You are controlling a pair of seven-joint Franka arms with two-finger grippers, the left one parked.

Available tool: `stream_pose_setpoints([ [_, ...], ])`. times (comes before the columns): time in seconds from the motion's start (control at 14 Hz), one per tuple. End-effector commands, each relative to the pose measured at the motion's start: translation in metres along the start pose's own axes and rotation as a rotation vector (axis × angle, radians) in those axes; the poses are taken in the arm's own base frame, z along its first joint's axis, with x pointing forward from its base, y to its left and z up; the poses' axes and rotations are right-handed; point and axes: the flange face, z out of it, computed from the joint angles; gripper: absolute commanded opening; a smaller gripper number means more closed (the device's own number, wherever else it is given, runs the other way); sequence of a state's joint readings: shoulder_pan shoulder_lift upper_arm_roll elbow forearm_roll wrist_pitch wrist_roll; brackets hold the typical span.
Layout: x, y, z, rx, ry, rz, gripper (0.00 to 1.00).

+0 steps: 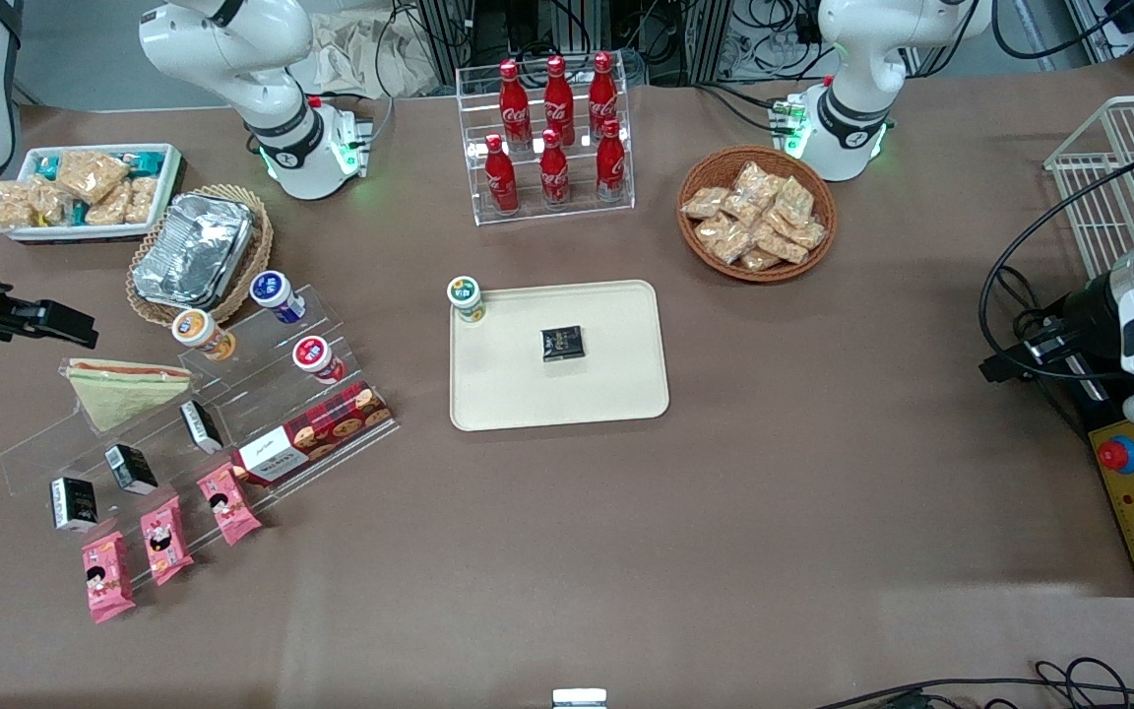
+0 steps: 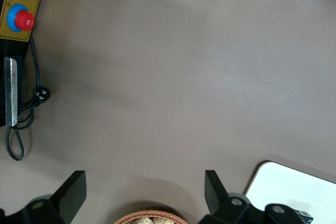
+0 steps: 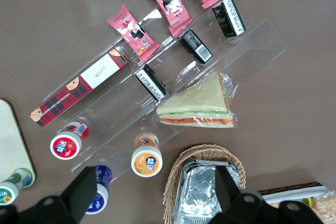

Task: Place sandwich on tray
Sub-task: 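Move the right gripper down toward the wrapped sandwich on the acrylic stand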

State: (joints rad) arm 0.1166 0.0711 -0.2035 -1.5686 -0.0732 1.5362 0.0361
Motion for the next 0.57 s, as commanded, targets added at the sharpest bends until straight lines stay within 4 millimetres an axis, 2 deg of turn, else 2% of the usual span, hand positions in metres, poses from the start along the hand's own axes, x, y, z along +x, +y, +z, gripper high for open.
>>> stream_pose_setpoints([
  [0.0,0.001,0.002,-0.002,-0.003,0.010,0.000,1.00],
  [0.21,0.002,0.010,-0.004,-0.012,0.026,0.032,1.00],
  [0.29,0.002,0.021,-0.003,-0.010,0.026,0.073,1.00],
  [0.36,0.001,0.044,0.000,0.003,0.022,0.143,1.00],
  [0.5,-0.001,0.062,0.008,0.028,0.007,0.194,1.00],
])
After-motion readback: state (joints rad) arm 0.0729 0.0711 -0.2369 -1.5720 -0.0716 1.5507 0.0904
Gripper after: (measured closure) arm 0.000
